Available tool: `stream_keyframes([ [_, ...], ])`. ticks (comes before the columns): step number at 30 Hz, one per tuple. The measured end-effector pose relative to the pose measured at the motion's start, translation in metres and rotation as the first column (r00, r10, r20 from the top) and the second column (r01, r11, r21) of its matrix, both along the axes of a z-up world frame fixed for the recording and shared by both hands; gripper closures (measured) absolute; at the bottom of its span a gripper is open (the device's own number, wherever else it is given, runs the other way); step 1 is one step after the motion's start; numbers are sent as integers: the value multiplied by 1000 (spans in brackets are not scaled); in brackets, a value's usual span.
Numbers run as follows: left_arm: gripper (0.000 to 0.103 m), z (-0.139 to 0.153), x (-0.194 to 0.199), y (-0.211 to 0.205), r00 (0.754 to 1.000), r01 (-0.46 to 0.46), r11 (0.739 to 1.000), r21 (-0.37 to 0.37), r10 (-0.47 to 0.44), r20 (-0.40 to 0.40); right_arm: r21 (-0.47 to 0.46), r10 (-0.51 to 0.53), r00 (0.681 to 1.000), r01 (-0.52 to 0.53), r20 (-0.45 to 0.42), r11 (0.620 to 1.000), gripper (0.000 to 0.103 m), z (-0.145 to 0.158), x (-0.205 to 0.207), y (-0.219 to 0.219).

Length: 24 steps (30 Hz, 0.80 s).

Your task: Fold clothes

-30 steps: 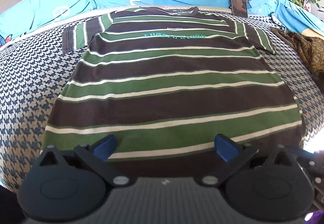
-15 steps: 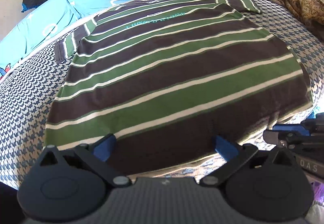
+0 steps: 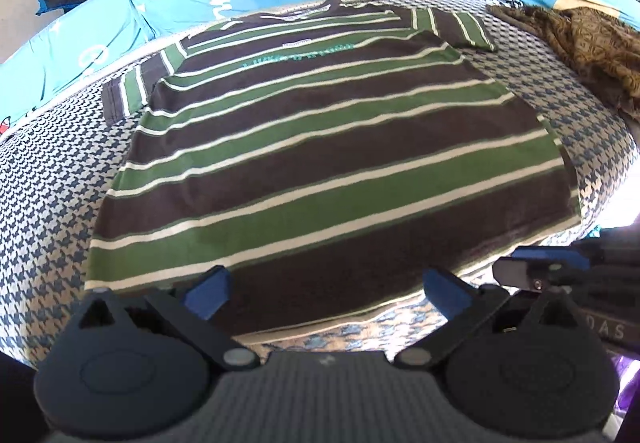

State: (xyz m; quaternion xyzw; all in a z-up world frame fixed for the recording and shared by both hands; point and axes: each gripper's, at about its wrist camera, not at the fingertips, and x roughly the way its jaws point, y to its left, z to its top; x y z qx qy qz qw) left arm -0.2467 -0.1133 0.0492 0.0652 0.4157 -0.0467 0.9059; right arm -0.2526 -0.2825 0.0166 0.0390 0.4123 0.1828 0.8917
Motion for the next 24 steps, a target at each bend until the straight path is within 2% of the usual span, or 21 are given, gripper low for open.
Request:
stream_keyframes([
  [3,0,11,3,8,998,-29,999,-39,31,49,33,-6,999,5,49,999,89,8,-1,-1],
  [5,0,13,6,14,995,-74,997,-38,76,66,33,-20,995,17,97,999,89,12,-2,2],
  [9,0,9,19,28,985,-169,984,-58,171,37,14,-49,984,47,168,999,89,17,0,6],
  [13,0,-2,29,40,969,-248,967,-56,247,-19,5,-104,983,104,150,995,81,12,10,4],
  [15,0,-8,32,49,954,-298,953,-54,295,-54,-3,-138,983,140,119,990,81,8,15,1],
  [19,0,-11,33,56,943,-331,942,-55,328,-60,27,-227,973,226,33,974,81,0,22,-15],
  [24,0,-10,30,66,917,-397,915,-67,393,-69,11,-257,966,256,31,966,84,0,21,-21],
])
